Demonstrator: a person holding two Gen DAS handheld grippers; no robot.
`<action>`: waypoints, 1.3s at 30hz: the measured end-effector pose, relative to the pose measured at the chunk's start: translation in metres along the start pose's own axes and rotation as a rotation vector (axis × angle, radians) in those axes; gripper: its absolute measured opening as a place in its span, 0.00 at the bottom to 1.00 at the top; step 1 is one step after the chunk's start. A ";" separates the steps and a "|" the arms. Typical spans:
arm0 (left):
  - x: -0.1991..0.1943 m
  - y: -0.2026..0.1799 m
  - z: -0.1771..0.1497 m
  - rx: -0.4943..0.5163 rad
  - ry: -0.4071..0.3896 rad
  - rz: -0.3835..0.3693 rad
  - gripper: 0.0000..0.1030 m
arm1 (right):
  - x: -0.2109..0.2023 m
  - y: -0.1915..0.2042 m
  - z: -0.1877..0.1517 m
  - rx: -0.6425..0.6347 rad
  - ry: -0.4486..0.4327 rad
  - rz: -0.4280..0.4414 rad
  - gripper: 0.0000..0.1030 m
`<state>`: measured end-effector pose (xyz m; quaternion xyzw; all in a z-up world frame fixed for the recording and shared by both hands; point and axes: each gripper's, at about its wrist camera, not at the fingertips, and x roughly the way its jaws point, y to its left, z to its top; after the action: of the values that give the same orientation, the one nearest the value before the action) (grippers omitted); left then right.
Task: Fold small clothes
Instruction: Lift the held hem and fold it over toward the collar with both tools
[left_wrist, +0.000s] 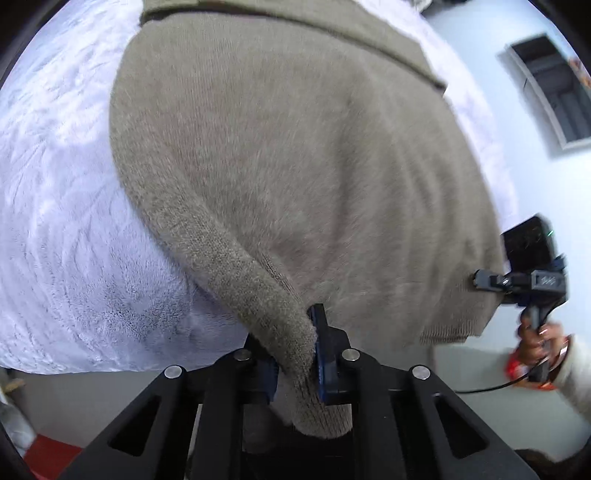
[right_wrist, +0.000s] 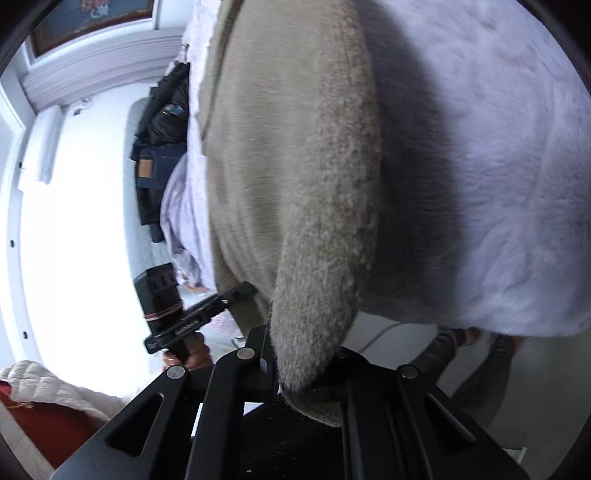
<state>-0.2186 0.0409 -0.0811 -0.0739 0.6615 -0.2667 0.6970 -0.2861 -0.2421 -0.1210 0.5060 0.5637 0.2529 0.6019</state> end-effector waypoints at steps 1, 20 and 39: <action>-0.006 0.001 0.002 -0.015 -0.013 -0.025 0.16 | -0.001 0.006 0.000 0.000 -0.012 0.025 0.10; -0.130 0.042 0.161 -0.063 -0.368 -0.059 0.16 | -0.024 0.147 0.128 -0.179 -0.251 0.287 0.10; -0.037 0.110 0.337 -0.213 -0.279 0.171 0.19 | -0.005 0.074 0.386 0.017 -0.237 0.004 0.13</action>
<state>0.1362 0.0676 -0.0600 -0.1271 0.5867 -0.1219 0.7904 0.0933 -0.3449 -0.1095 0.5386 0.4897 0.1877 0.6595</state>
